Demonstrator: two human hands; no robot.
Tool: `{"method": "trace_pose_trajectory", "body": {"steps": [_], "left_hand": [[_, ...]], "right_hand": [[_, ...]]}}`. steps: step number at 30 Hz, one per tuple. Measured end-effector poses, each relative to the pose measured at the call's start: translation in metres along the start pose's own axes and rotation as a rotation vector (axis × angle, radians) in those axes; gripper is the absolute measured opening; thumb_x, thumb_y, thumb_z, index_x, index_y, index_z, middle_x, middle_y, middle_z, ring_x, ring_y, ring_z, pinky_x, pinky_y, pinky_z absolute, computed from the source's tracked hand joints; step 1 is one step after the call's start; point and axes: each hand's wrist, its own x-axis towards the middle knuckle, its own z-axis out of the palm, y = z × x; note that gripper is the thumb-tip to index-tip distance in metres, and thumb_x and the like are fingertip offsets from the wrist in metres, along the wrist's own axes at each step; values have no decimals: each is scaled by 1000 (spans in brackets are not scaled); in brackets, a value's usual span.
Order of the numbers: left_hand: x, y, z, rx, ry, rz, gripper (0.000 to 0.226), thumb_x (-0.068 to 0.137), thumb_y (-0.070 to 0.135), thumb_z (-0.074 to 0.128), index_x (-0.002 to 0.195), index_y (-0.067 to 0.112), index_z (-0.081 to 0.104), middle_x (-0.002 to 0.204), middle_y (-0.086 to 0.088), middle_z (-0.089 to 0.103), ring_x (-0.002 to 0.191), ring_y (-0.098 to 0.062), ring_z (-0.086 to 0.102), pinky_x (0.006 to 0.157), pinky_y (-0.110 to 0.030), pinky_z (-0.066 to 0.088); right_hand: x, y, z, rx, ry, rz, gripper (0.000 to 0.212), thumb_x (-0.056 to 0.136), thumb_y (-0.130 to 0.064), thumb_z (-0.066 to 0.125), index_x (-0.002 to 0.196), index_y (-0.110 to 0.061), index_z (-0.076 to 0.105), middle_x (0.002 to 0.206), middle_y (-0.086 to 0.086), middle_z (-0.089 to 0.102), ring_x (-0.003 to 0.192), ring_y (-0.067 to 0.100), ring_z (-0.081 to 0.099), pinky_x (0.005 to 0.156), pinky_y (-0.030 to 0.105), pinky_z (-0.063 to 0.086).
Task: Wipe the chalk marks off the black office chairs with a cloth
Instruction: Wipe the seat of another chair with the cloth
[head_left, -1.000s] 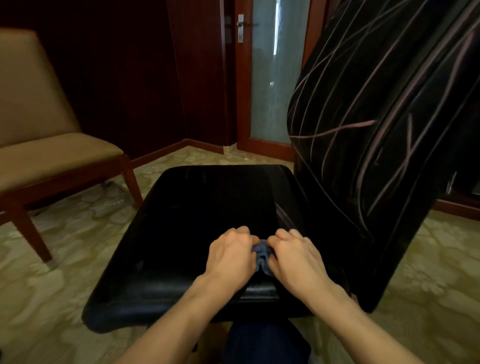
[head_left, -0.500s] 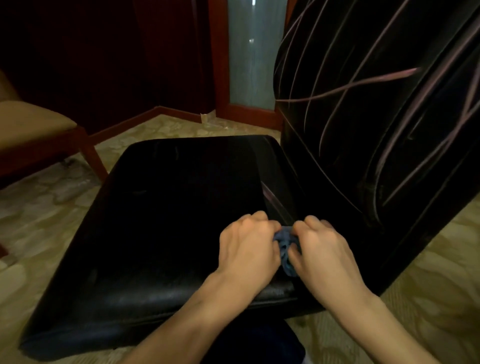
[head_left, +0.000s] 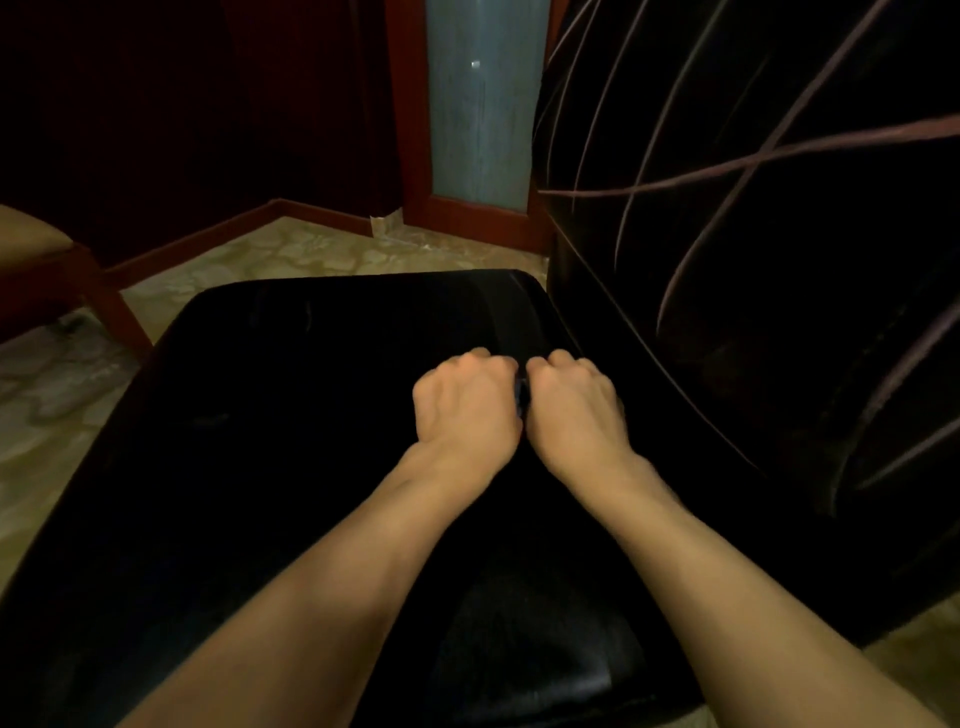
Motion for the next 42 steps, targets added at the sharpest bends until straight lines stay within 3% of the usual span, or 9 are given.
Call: {"method": "trace_pose_trajectory", "body": {"steps": [9, 14, 18, 22, 27, 31, 37, 42], "left_hand": [[115, -35, 27, 95, -16, 3, 23, 98, 25, 53, 117, 26, 66, 119, -3, 64, 110, -27, 63, 71, -34, 41], [166, -50, 41, 99, -17, 25, 26, 96, 26, 55, 120, 25, 64, 117, -8, 66, 112, -30, 63, 74, -34, 40], [204, -56, 50, 113, -12, -1, 28, 97, 21, 53, 121, 19, 65, 120, -11, 66, 114, -31, 62, 75, -33, 43], [228, -64, 60, 113, 8, 21, 29, 96, 19, 55, 124, 19, 63, 122, -10, 64, 115, -30, 61, 78, -35, 46], [233, -65, 71, 28, 29, 10, 31, 98, 19, 53, 128, 23, 59, 129, -6, 58, 121, -28, 55, 87, -37, 47], [223, -61, 72, -59, -4, 17, 26, 99, 22, 51, 125, 23, 58, 130, -6, 53, 124, -28, 50, 88, -37, 45], [189, -43, 46, -60, -105, 84, 27, 94, 25, 58, 120, 25, 62, 124, -6, 62, 118, -29, 59, 96, -39, 43], [141, -31, 34, -43, -158, 150, 25, 93, 20, 58, 118, 26, 60, 120, -4, 58, 116, -27, 54, 91, -40, 39]], "right_hand": [[117, -11, 28, 36, -36, 108, 27, 101, -21, 45, 124, -13, 57, 128, 12, 54, 119, 33, 51, 83, 37, 40], [180, 0, 45, 98, -61, 110, 24, 93, -19, 55, 116, -13, 61, 124, 13, 58, 117, 35, 56, 89, 39, 46], [222, 2, 63, 197, -36, 135, 21, 97, -16, 44, 111, -18, 59, 124, 12, 56, 118, 35, 54, 86, 38, 42], [243, 6, 67, 214, -27, 74, 27, 94, -9, 53, 120, -12, 60, 126, 13, 55, 120, 33, 53, 95, 37, 43], [247, 9, 72, 284, 25, 124, 26, 99, -11, 43, 118, -11, 61, 120, 12, 58, 115, 32, 55, 80, 32, 37], [234, 17, 72, 312, 30, 196, 20, 98, -17, 43, 102, -19, 63, 115, 11, 62, 109, 32, 59, 75, 29, 36], [191, 26, 57, 177, -18, 193, 27, 100, -22, 40, 112, -21, 64, 116, 9, 61, 94, 25, 56, 75, 31, 35], [127, 27, 47, 90, -11, 104, 28, 100, -13, 39, 120, -14, 58, 119, 12, 54, 110, 33, 54, 82, 38, 41]]}}
